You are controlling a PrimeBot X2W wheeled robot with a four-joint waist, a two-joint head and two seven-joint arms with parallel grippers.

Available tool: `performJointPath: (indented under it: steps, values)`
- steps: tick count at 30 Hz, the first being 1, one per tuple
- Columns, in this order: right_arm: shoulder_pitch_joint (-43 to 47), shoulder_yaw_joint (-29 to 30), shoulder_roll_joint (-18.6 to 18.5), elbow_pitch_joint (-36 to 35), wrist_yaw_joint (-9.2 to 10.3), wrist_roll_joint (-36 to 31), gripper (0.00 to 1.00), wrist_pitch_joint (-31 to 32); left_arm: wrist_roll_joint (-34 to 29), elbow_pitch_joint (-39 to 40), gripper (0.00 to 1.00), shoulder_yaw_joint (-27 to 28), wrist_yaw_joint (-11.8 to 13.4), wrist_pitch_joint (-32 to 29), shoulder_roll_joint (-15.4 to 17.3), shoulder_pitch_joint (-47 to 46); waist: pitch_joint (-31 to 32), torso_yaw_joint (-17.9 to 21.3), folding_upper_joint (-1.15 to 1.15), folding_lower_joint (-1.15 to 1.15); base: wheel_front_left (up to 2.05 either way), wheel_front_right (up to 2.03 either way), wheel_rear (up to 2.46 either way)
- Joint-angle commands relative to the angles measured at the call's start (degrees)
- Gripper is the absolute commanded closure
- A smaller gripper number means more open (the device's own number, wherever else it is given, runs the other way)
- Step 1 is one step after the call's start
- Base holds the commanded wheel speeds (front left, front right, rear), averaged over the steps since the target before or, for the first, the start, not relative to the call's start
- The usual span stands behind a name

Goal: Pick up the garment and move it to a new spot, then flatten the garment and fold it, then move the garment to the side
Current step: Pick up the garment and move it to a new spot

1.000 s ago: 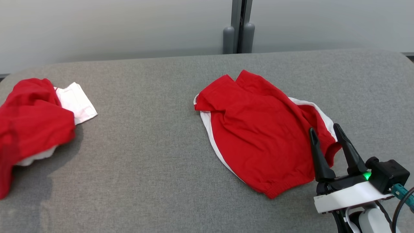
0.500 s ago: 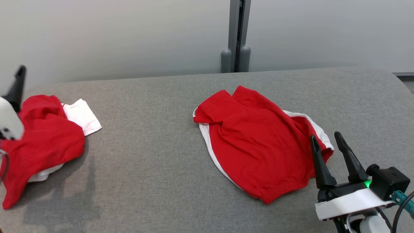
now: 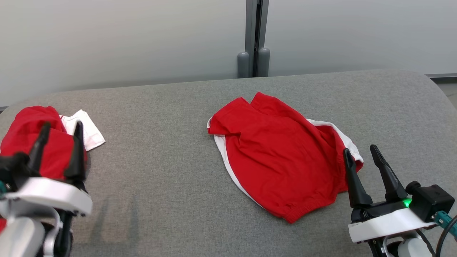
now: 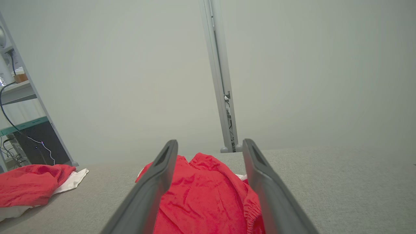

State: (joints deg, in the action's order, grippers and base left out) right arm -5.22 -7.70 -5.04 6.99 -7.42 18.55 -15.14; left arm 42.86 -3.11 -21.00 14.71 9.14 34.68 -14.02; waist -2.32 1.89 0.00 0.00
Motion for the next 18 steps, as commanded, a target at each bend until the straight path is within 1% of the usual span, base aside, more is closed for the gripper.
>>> performJointPath:
  steps: [1, 4, 8, 12, 18]
  values:
    - [0.1, 0.2, -0.2, 0.0, -0.14, 0.2, 0.00, 0.0, -0.2, -0.4, 0.00, 0.1, 0.5, 2.1, -1.0, 1.9, -0.1, 0.1, 0.00, 0.00, 0.00, 0.00, 0.00]
    - [0.3, -0.1, -0.5, 0.0, -0.14, 0.1, 0.00, 0.0, -1.2, -1.4, 0.00, -0.4, 0.9, 4.8, -4.3, 5.0, -0.1, 0.2, 0.00, 0.00, 0.00, 0.00, 0.00]
    - [0.8, -0.5, -1.2, -0.3, -0.13, 0.2, 0.00, 0.0, -3.9, -1.1, 0.00, 0.7, 1.0, 6.0, -8.0, 7.8, -0.7, 0.3, 0.00, 0.00, 0.00, 0.00, 0.00]
    - [1.0, -0.5, -1.4, -0.8, -0.14, 0.4, 0.00, 0.0, -7.7, 0.9, 0.00, 4.2, -0.3, 6.1, -13.3, 10.4, -1.4, 0.3, 0.00, 0.00, 0.00, 0.00, 0.00]
    - [0.7, 0.3, -0.5, -0.9, -0.14, 0.6, 0.00, 0.0, -12.4, 0.1, 0.00, 8.1, -4.0, 6.1, -21.7, 12.2, -2.1, 0.4, 0.00, 0.00, 0.00, 0.00, 0.00]
